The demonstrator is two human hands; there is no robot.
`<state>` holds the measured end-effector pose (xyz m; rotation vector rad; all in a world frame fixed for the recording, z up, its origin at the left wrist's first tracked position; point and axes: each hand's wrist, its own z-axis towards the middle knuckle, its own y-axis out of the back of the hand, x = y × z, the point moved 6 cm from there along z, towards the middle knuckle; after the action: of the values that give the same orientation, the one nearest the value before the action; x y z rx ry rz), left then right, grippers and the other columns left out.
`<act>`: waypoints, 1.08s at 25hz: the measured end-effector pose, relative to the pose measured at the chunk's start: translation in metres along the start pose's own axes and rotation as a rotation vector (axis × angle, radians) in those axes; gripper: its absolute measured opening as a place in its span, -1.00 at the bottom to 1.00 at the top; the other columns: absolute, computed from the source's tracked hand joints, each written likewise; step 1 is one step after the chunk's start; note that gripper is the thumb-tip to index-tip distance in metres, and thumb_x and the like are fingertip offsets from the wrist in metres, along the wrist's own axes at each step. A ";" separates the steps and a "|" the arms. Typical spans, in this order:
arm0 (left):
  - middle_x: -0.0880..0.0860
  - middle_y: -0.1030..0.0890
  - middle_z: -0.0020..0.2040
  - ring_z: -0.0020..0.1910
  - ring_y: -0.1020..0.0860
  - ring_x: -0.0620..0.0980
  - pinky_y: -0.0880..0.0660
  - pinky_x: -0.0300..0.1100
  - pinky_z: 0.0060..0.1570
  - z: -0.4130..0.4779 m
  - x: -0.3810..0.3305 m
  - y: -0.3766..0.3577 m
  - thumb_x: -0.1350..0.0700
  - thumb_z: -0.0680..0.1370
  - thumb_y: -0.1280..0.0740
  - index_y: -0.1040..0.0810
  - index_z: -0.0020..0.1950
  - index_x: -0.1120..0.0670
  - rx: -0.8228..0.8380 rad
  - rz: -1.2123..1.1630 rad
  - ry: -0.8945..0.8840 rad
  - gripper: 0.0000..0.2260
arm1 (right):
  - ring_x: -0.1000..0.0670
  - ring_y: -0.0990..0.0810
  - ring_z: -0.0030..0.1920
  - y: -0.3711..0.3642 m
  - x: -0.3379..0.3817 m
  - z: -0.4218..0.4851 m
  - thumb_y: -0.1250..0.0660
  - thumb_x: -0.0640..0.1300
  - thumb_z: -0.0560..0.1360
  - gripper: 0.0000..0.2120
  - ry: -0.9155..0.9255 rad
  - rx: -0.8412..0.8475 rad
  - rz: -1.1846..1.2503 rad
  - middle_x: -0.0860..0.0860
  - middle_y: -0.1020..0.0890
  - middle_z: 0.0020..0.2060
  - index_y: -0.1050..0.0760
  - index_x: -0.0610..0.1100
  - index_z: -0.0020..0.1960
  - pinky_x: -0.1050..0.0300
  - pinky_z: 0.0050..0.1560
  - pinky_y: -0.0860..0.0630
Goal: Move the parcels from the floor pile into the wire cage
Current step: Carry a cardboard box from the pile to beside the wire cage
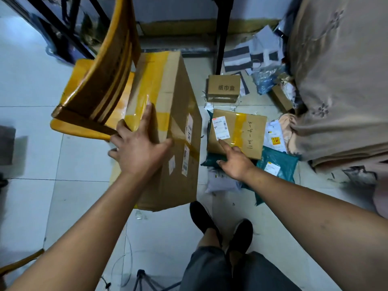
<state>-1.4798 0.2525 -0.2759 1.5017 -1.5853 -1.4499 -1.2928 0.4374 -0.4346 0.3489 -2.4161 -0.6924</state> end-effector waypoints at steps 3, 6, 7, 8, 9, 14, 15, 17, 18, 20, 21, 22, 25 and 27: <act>0.13 -0.09 0.61 0.54 -0.10 0.36 -0.12 0.43 0.41 -0.026 -0.017 0.037 -0.34 0.39 -0.44 0.05 0.47 -0.61 0.024 -0.134 -0.007 -0.16 | -0.29 -0.29 0.50 0.018 -0.026 -0.026 -0.24 0.12 0.64 -0.29 -0.044 -0.016 -0.018 -0.18 -0.23 0.54 0.09 0.22 0.64 -0.14 0.46 -0.34; 0.07 -0.23 0.55 0.48 -0.29 0.33 -0.33 0.40 0.36 -0.042 -0.022 0.071 -0.40 0.27 -0.48 -0.07 0.36 -0.71 0.046 -0.362 0.023 -0.19 | -0.29 -0.25 0.53 0.050 -0.058 -0.054 -0.20 0.35 0.57 -0.28 -0.083 -0.029 0.064 -0.14 -0.16 0.57 0.11 0.35 0.60 -0.17 0.50 -0.27; 0.04 -0.30 0.53 0.42 -0.40 0.27 -0.44 0.33 0.29 -0.047 -0.023 0.081 -0.37 0.25 -0.52 -0.13 0.35 -0.71 0.043 -0.473 0.026 -0.19 | -0.28 -0.20 0.56 0.062 -0.067 -0.063 -0.19 0.45 0.52 -0.26 -0.087 -0.040 0.127 -0.12 -0.11 0.60 0.11 0.43 0.56 -0.20 0.53 -0.21; -0.03 -0.36 0.50 0.35 -0.50 0.18 -0.52 0.24 0.23 -0.052 -0.024 0.087 -0.30 0.27 -0.56 -0.19 0.36 -0.68 0.048 -0.591 0.026 -0.20 | -0.26 -0.15 0.58 0.073 -0.075 -0.073 -0.17 0.53 0.45 -0.25 -0.086 -0.058 0.180 -0.10 -0.07 0.62 0.11 0.50 0.52 -0.22 0.55 -0.16; -0.09 -0.42 0.47 0.28 -0.57 0.10 -0.57 0.15 0.19 -0.058 -0.024 0.090 -0.20 0.31 -0.59 -0.25 0.39 -0.62 0.065 -0.695 0.021 -0.21 | -0.23 -0.11 0.60 0.084 -0.083 -0.082 -0.15 0.60 0.39 -0.23 -0.080 -0.079 0.218 -0.09 -0.04 0.63 0.12 0.55 0.49 -0.24 0.56 -0.14; -0.05 -0.55 0.41 0.27 -0.62 0.13 -0.53 0.23 0.27 -0.066 -0.017 0.064 -0.05 0.33 -0.60 -0.37 0.46 -0.44 0.273 -0.966 0.030 -0.22 | -0.21 -0.08 0.61 0.133 -0.100 -0.123 -0.13 0.61 0.39 -0.24 -0.039 -0.193 0.268 -0.08 -0.02 0.64 0.18 0.59 0.46 -0.21 0.55 -0.09; 0.00 -0.57 0.40 0.27 -0.62 0.16 -0.51 0.26 0.29 -0.067 -0.020 0.054 -0.04 0.36 -0.57 -0.35 0.49 -0.42 0.316 -0.981 0.018 -0.23 | -0.25 -0.09 0.60 0.143 -0.106 -0.131 -0.16 0.58 0.41 -0.24 -0.043 -0.232 0.265 -0.09 0.00 0.63 0.19 0.58 0.47 -0.22 0.54 -0.09; 0.03 -0.56 0.41 0.30 -0.60 0.18 -0.48 0.29 0.32 -0.072 -0.028 0.036 -0.05 0.42 -0.52 -0.33 0.50 -0.41 0.369 -0.968 -0.019 -0.28 | -0.33 -0.12 0.58 0.159 -0.120 -0.148 -0.21 0.57 0.40 -0.20 -0.051 -0.294 0.220 -0.10 0.02 0.61 0.17 0.57 0.48 -0.28 0.52 -0.13; 0.02 -0.55 0.42 0.31 -0.59 0.17 -0.47 0.28 0.33 -0.076 -0.033 0.027 -0.06 0.44 -0.50 -0.33 0.49 -0.44 0.376 -0.952 -0.036 -0.31 | -0.37 -0.14 0.56 0.165 -0.127 -0.156 -0.22 0.58 0.38 -0.19 -0.060 -0.312 0.204 -0.12 0.02 0.60 0.16 0.58 0.47 -0.30 0.51 -0.16; -0.04 -0.53 0.43 0.31 -0.58 0.10 -0.48 0.21 0.33 -0.079 -0.046 0.014 -0.13 0.48 -0.48 -0.32 0.47 -0.47 0.348 -0.894 -0.058 -0.38 | -0.41 -0.23 0.50 0.175 -0.142 -0.173 -0.22 0.61 0.34 -0.16 -0.086 -0.345 0.187 -0.15 -0.04 0.55 0.15 0.57 0.48 -0.30 0.49 -0.22; -0.06 -0.51 0.44 0.31 -0.57 0.05 -0.48 0.17 0.34 -0.080 -0.054 0.008 -0.15 0.52 -0.46 -0.30 0.49 -0.46 0.342 -0.843 -0.067 -0.40 | -0.40 -0.28 0.48 0.179 -0.151 -0.182 -0.23 0.62 0.33 -0.15 -0.104 -0.372 0.184 -0.15 -0.09 0.51 0.13 0.56 0.48 -0.28 0.49 -0.25; -0.06 -0.48 0.47 0.32 -0.56 0.02 -0.48 0.13 0.34 -0.081 -0.065 0.004 -0.15 0.57 -0.41 -0.26 0.52 -0.44 0.347 -0.799 -0.079 -0.42 | -0.39 -0.31 0.46 0.182 -0.159 -0.191 -0.24 0.62 0.32 -0.13 -0.124 -0.402 0.178 -0.15 -0.13 0.48 0.12 0.55 0.49 -0.25 0.49 -0.27; -0.05 -0.24 0.62 0.51 -0.34 0.06 -0.34 0.16 0.46 -0.088 -0.108 -0.007 -0.16 0.68 -0.22 -0.02 0.54 -0.52 0.368 -0.539 -0.293 -0.45 | -0.41 -0.31 0.45 0.188 -0.180 -0.220 -0.24 0.62 0.31 -0.10 -0.193 -0.468 0.170 -0.17 -0.13 0.49 0.15 0.54 0.50 -0.33 0.45 -0.32; -0.04 -0.12 0.66 0.58 -0.21 0.12 -0.24 0.25 0.50 -0.095 -0.129 -0.012 -0.23 0.66 -0.20 0.03 0.53 -0.55 0.388 -0.354 -0.451 -0.45 | -0.43 -0.28 0.47 0.188 -0.191 -0.236 -0.24 0.63 0.29 -0.08 -0.232 -0.495 0.177 -0.19 -0.10 0.52 0.18 0.55 0.49 -0.38 0.44 -0.32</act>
<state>-1.3579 0.3415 -0.2215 1.8375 -2.0354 -1.8575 -1.0142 0.5757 -0.2588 -0.1529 -2.3411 -1.2637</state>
